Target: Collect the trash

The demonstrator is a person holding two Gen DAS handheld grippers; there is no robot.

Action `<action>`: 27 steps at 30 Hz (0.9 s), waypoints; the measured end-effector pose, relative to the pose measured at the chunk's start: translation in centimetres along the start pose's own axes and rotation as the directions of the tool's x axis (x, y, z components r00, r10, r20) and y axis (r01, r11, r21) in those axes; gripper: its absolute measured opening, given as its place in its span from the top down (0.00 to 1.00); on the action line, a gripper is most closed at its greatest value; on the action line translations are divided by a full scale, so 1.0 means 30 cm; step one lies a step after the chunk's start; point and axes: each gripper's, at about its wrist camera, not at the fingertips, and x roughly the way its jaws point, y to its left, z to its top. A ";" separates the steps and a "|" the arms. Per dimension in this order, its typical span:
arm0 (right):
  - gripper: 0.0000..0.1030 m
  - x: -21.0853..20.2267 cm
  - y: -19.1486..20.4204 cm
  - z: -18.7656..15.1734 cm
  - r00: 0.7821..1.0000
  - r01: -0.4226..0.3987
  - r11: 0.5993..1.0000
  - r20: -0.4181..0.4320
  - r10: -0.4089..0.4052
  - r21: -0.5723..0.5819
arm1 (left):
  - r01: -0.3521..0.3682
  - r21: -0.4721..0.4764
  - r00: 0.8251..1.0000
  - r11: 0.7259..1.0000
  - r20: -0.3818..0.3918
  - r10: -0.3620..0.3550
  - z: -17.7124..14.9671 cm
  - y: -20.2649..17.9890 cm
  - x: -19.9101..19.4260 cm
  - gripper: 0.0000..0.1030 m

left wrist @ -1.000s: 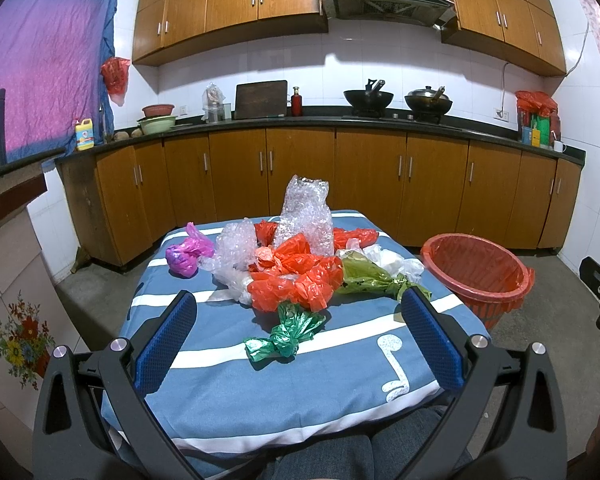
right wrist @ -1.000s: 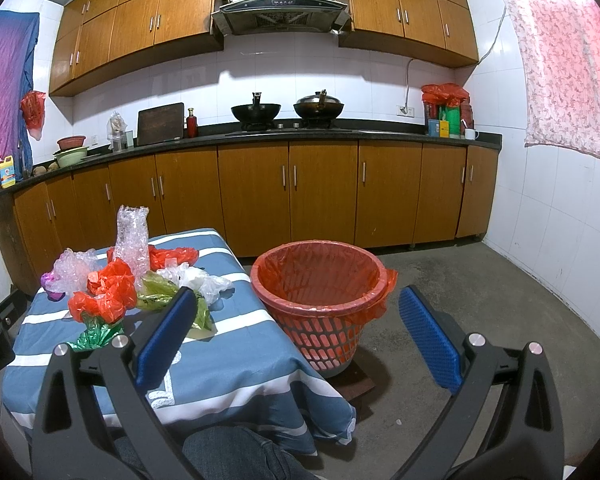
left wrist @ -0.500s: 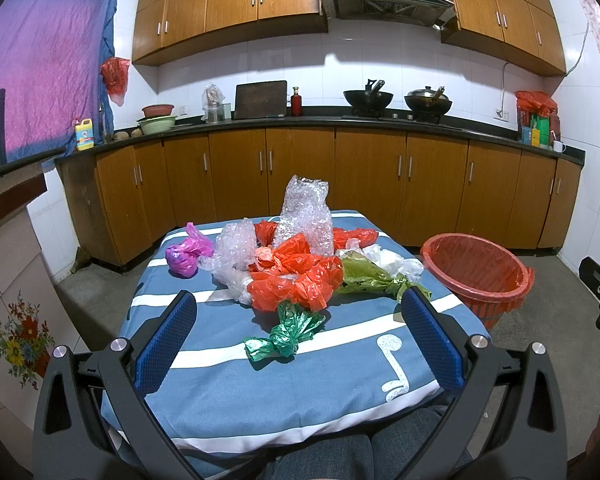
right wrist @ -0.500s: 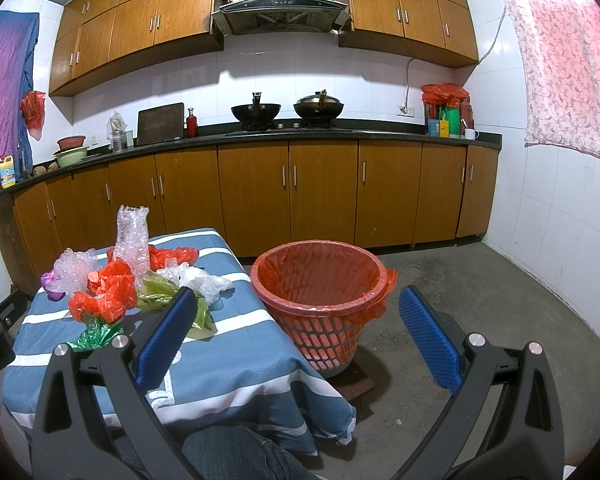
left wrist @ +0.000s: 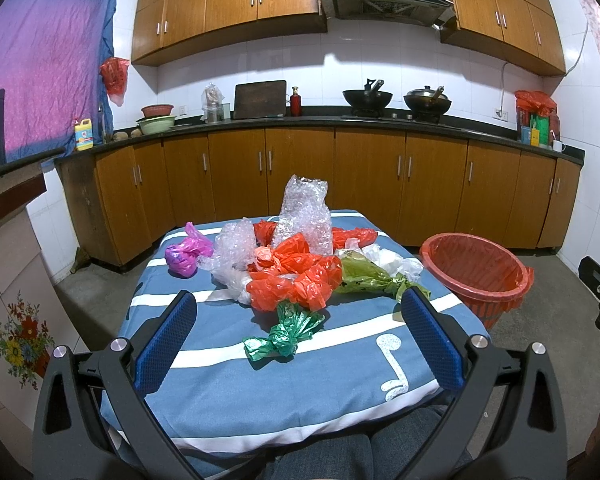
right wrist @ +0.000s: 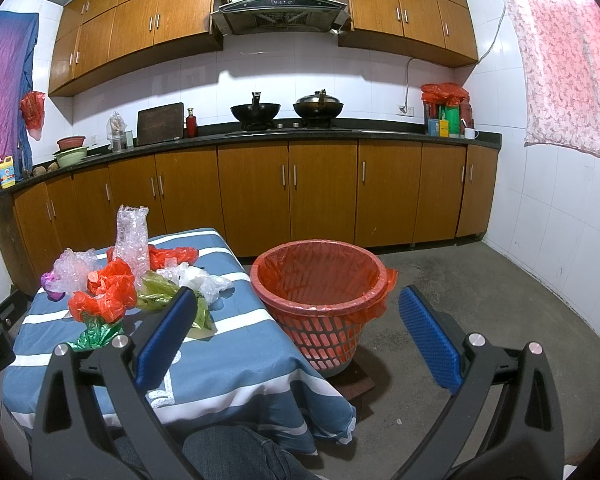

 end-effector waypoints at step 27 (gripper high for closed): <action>0.04 0.054 0.017 -0.020 0.999 -0.014 1.000 -0.036 0.013 -0.016 | -0.024 0.010 0.999 1.000 -0.027 0.024 -0.017 0.019 0.026 0.02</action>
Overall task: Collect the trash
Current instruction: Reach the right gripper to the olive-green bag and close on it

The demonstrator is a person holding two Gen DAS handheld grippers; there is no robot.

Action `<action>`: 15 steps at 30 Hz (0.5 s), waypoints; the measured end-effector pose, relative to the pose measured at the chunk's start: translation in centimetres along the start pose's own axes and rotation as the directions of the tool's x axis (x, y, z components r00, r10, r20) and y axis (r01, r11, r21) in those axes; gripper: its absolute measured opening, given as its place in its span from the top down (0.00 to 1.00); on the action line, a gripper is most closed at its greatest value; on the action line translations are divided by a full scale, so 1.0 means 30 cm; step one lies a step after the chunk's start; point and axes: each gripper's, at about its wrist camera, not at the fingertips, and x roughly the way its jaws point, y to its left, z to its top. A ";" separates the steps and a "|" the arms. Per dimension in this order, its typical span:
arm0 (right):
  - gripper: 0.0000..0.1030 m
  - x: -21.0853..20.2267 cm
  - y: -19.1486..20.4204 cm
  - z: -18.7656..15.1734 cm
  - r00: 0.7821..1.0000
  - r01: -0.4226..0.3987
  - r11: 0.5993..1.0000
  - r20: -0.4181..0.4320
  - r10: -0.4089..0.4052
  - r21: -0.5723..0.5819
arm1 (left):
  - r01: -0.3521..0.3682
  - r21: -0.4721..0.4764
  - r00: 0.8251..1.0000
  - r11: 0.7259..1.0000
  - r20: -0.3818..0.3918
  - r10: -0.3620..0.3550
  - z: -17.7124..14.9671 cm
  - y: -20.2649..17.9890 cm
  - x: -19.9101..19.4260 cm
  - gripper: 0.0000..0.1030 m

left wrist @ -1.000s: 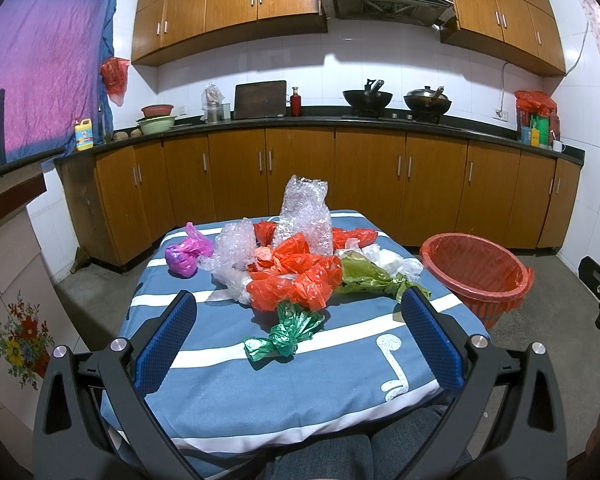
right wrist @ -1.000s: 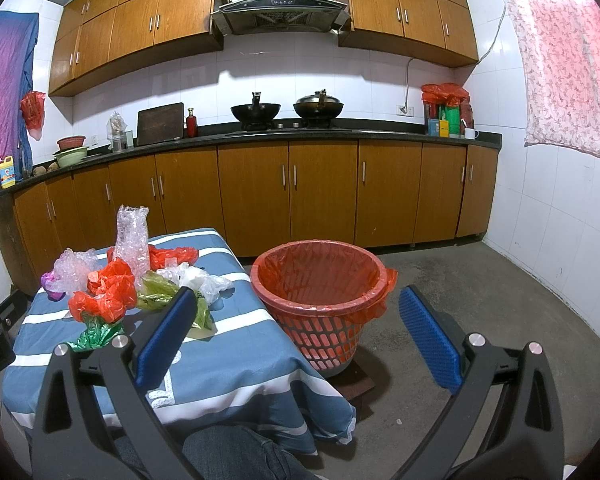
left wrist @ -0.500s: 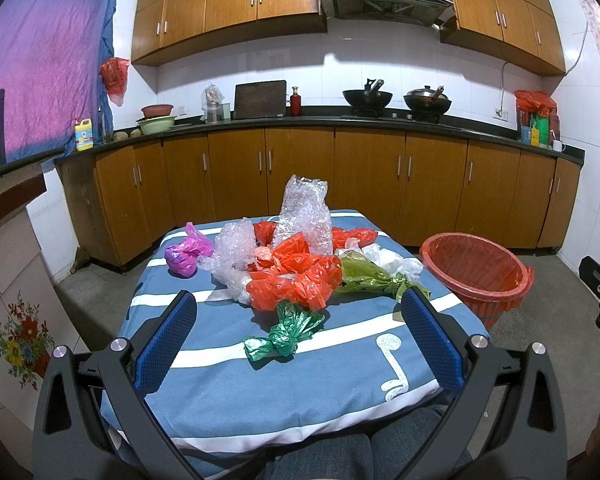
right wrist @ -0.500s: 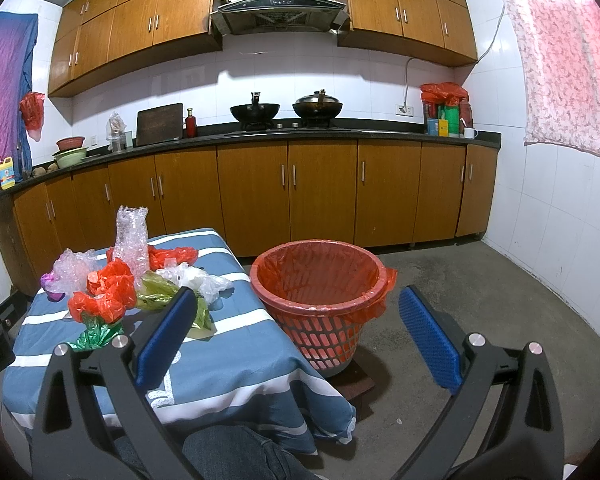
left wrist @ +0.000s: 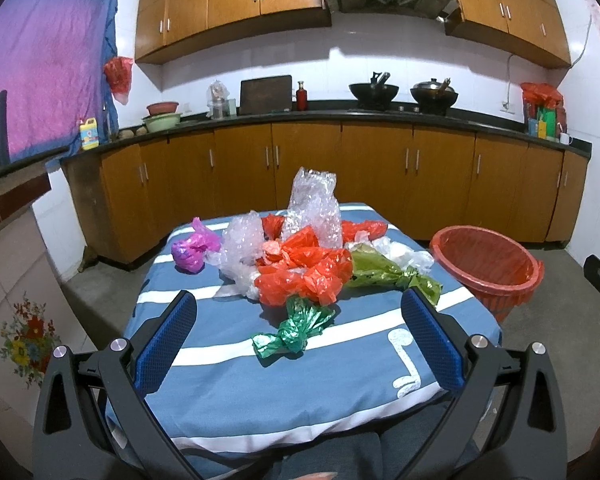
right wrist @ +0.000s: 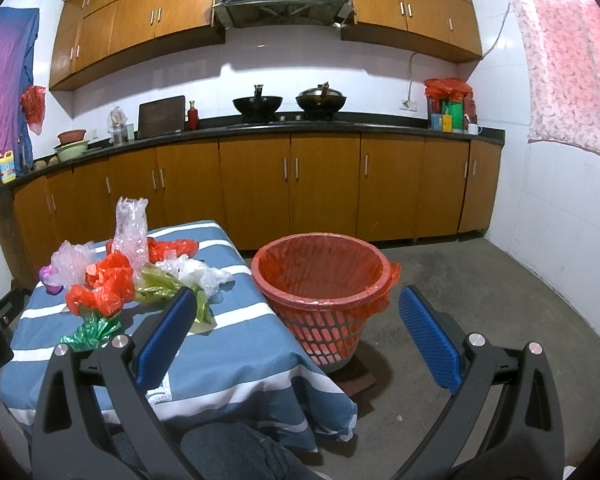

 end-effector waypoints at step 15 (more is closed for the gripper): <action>0.04 0.284 0.056 -0.011 0.983 -0.098 0.995 -0.156 0.099 0.014 | -0.099 -0.088 0.987 0.991 -0.138 0.087 -0.050 0.200 0.183 0.02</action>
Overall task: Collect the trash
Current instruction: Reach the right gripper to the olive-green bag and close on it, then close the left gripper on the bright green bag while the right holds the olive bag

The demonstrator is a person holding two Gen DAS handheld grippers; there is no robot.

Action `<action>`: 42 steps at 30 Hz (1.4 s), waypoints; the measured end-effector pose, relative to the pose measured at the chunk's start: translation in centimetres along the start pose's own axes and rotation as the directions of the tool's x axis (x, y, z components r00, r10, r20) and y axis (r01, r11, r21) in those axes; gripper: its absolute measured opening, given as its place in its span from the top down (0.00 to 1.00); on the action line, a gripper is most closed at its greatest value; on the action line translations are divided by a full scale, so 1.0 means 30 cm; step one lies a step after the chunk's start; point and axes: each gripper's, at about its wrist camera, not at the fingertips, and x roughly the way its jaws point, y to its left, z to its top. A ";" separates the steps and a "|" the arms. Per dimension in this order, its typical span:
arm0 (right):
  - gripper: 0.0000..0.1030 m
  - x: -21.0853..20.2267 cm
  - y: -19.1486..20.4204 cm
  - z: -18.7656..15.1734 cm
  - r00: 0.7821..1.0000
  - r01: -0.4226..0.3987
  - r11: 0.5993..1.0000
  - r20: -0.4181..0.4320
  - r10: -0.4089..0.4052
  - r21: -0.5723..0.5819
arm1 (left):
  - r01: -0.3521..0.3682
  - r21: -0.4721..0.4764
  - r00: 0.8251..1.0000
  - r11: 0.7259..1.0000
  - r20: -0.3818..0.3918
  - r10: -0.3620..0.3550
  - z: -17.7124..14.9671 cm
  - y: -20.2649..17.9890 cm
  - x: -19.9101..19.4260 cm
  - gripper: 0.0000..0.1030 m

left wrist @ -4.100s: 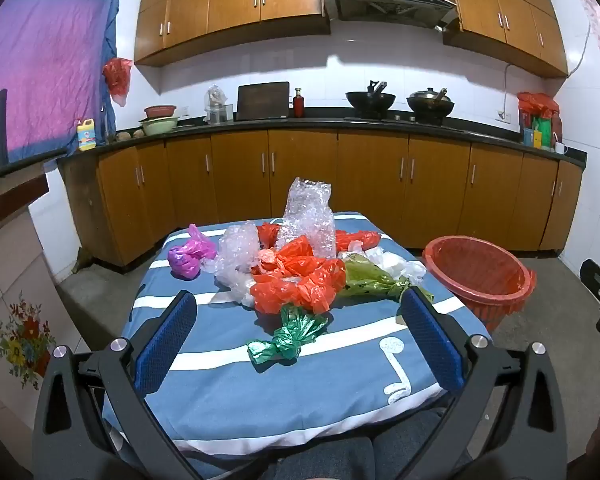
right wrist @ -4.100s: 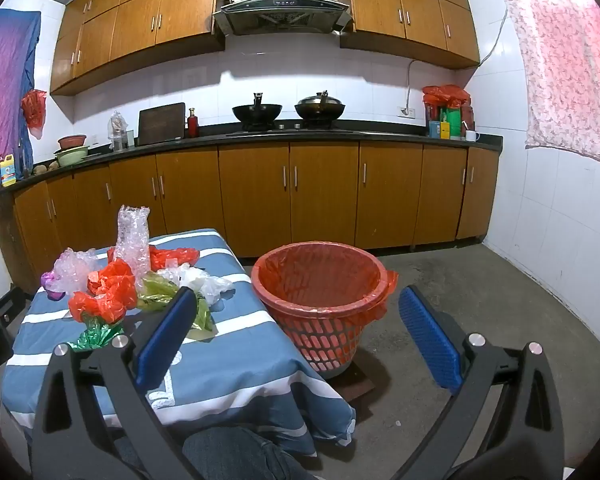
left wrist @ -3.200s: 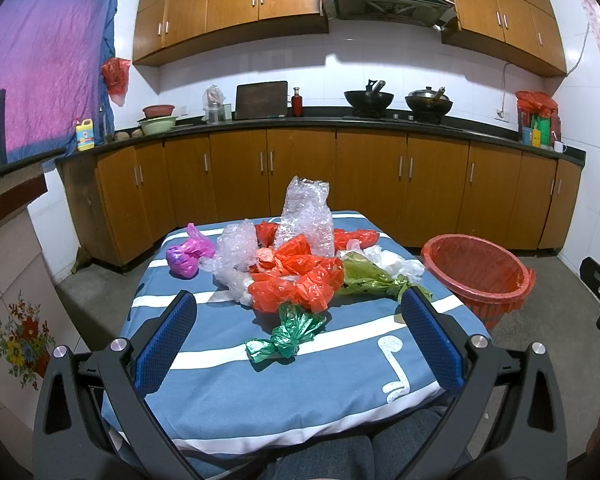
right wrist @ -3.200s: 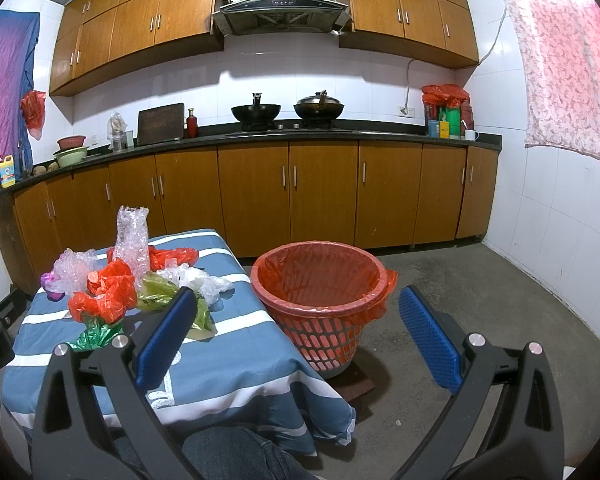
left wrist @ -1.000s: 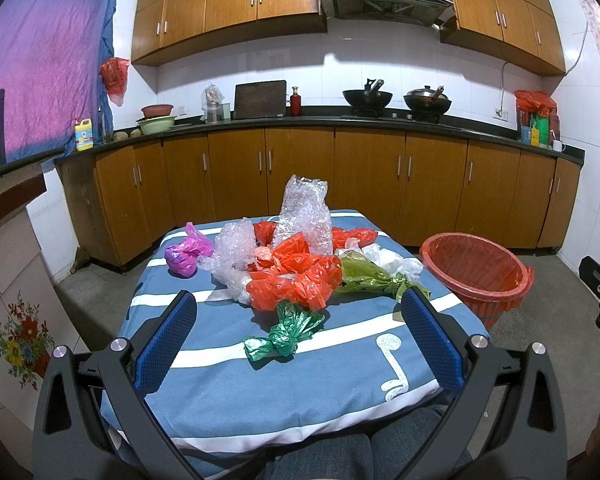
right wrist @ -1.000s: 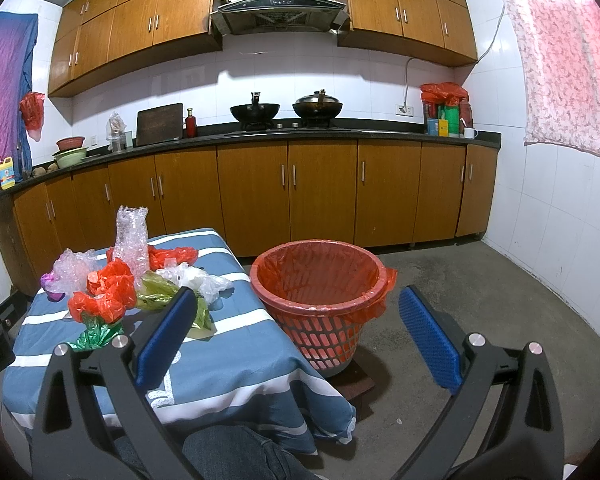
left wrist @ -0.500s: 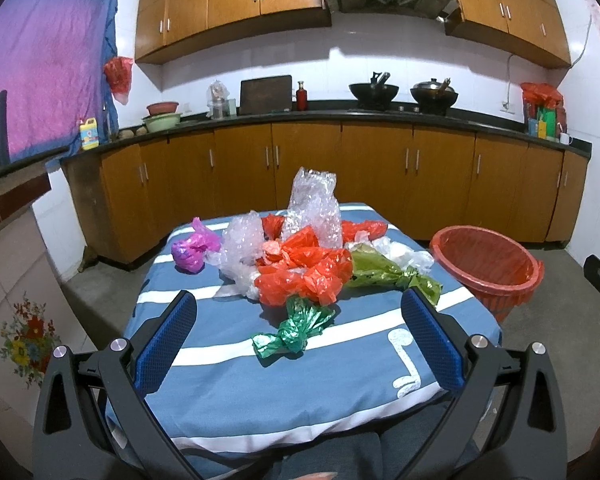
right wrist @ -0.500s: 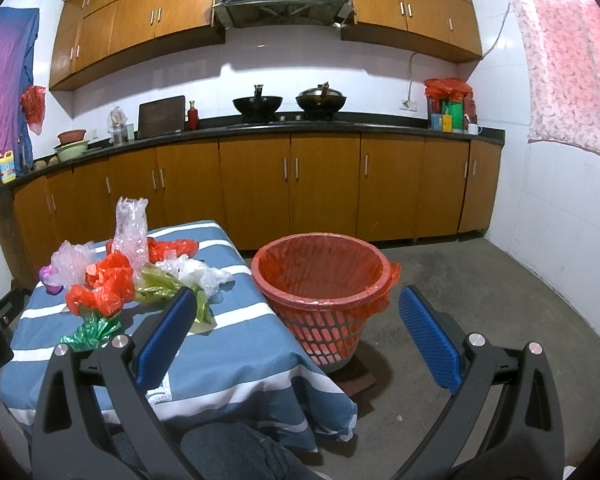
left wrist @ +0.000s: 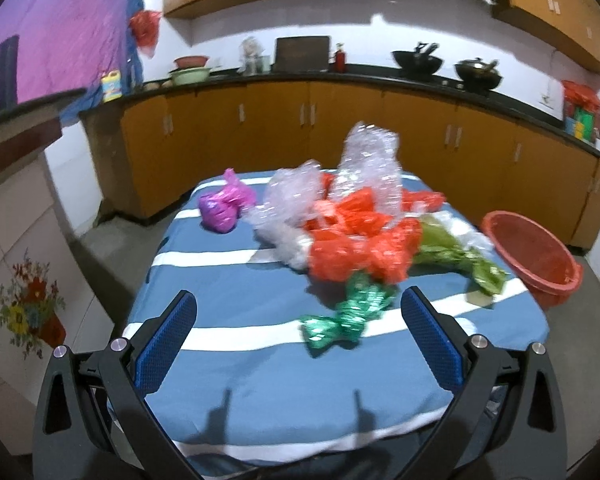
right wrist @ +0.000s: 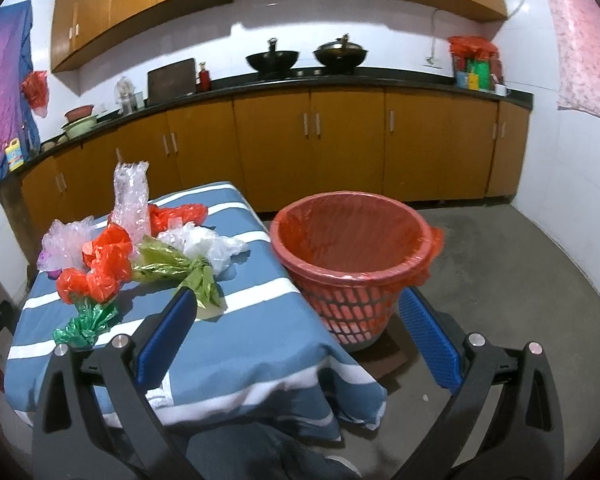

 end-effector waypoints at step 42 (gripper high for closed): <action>0.86 0.572 0.294 0.009 0.934 -0.227 0.970 -0.304 0.190 -0.091 | 0.090 0.010 0.994 0.996 -0.069 -0.089 0.002 -0.006 0.241 0.20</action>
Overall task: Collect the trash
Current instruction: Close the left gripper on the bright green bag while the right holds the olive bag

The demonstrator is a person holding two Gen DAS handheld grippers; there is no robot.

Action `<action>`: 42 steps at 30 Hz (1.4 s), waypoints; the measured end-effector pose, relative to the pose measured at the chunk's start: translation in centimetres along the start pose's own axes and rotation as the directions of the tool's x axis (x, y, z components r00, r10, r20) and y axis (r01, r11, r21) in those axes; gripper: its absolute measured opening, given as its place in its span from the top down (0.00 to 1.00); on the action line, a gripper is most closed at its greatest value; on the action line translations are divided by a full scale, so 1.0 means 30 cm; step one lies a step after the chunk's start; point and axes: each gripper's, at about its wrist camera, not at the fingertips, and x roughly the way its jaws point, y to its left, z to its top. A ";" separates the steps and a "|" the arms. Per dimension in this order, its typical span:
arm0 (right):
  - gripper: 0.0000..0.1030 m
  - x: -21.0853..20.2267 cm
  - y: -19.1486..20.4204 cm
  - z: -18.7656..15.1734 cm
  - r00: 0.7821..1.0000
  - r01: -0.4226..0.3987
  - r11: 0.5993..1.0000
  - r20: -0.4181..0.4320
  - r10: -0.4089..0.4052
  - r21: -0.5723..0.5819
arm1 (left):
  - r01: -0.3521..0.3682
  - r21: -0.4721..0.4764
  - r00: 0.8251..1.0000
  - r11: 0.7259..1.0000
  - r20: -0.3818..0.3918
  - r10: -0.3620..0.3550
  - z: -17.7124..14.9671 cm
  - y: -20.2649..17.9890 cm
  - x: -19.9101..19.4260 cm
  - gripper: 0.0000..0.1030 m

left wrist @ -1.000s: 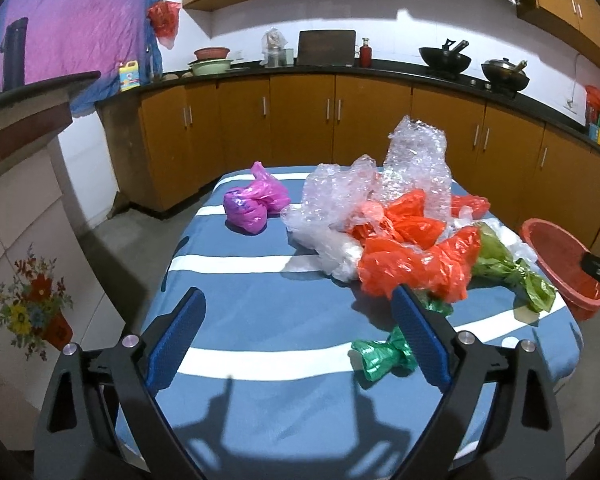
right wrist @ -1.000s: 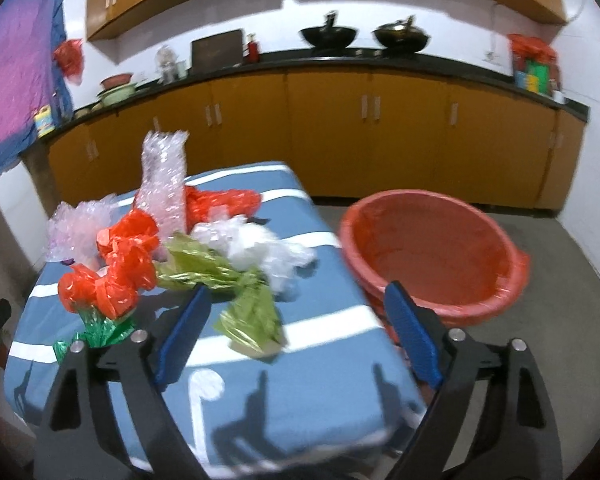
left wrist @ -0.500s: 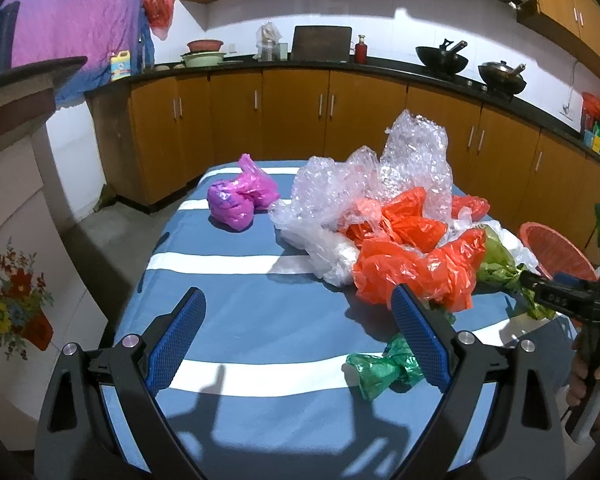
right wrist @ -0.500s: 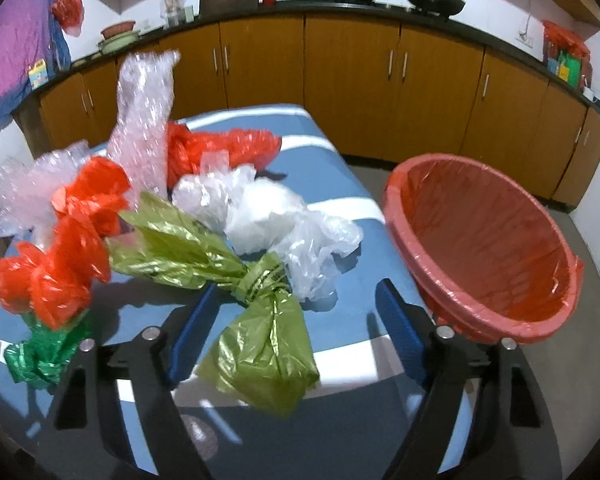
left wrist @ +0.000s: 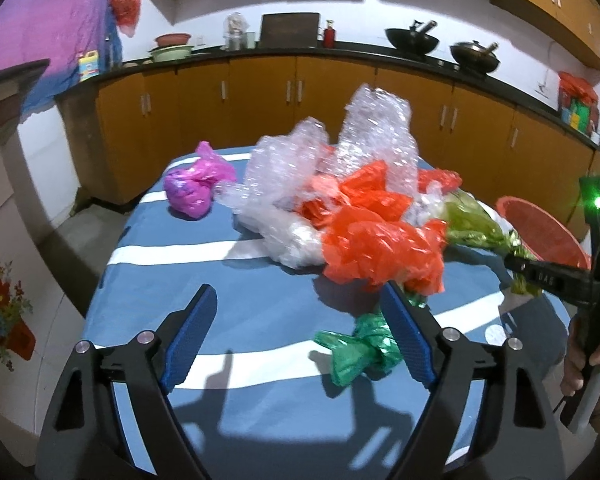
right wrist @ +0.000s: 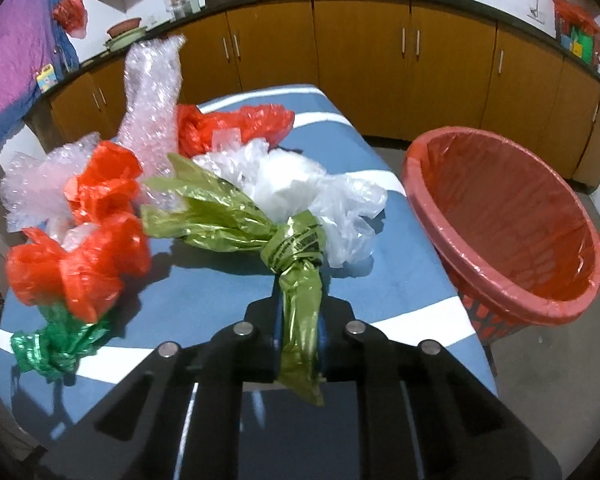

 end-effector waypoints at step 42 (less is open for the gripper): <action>0.87 -0.110 -0.037 -0.009 0.995 0.003 0.999 0.097 -0.008 0.054 | 0.167 0.077 0.975 0.983 -0.161 -0.153 -0.038 -0.146 0.158 0.69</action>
